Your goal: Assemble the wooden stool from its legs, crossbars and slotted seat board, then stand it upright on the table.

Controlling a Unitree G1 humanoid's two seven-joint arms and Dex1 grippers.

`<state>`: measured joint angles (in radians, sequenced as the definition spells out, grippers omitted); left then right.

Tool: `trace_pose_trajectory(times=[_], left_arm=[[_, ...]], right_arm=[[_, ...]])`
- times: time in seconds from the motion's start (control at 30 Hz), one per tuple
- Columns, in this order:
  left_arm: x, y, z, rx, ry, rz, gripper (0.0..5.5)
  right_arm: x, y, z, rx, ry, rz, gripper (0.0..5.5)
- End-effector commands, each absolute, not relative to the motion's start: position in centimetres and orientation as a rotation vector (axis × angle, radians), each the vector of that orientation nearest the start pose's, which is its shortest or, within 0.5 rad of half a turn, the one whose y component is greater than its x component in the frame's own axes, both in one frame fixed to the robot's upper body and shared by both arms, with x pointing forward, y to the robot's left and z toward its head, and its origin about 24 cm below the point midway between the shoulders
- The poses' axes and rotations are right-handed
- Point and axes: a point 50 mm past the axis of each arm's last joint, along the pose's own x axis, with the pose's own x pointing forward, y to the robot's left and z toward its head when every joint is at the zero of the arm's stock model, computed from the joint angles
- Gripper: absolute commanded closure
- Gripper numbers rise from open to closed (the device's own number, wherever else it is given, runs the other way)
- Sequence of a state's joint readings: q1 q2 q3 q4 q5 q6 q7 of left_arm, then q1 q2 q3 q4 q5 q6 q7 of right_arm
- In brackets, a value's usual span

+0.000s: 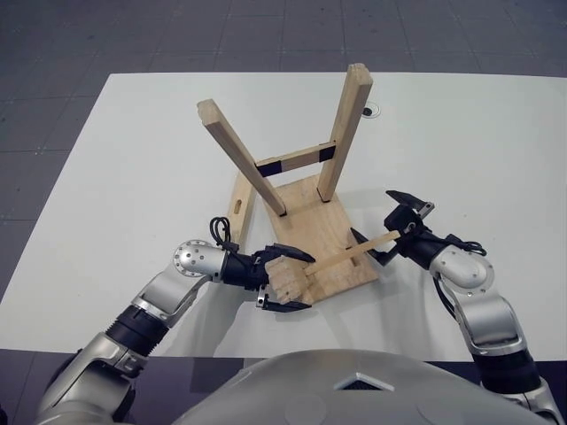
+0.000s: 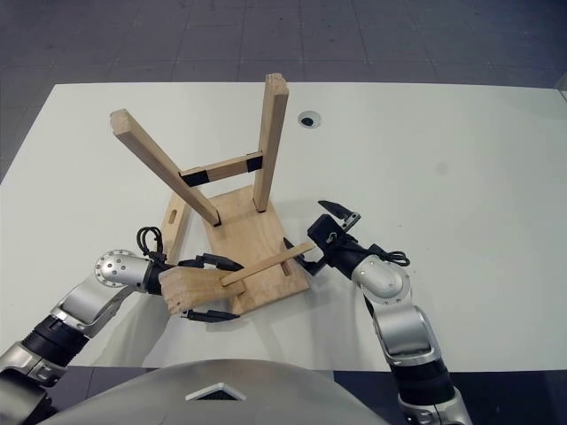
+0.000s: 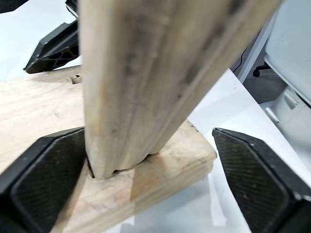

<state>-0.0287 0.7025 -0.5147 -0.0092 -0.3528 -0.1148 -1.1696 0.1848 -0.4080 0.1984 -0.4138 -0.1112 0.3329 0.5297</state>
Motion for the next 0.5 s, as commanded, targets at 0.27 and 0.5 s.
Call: trace_pose_trajectory(times=[0.27,0.5], left_arm=[[18.9,17.3,1.5,0.280,0.388,-1.496,0.11],[20.4,18.4,4.7,0.235,0.251,-1.439,0.11]], right_arm=[[19.2,-17.5,5.6,-0.466,0.277,0.627,0.00],[18.7,-18.8,5.4,-0.495,0.312,0.609,0.00]])
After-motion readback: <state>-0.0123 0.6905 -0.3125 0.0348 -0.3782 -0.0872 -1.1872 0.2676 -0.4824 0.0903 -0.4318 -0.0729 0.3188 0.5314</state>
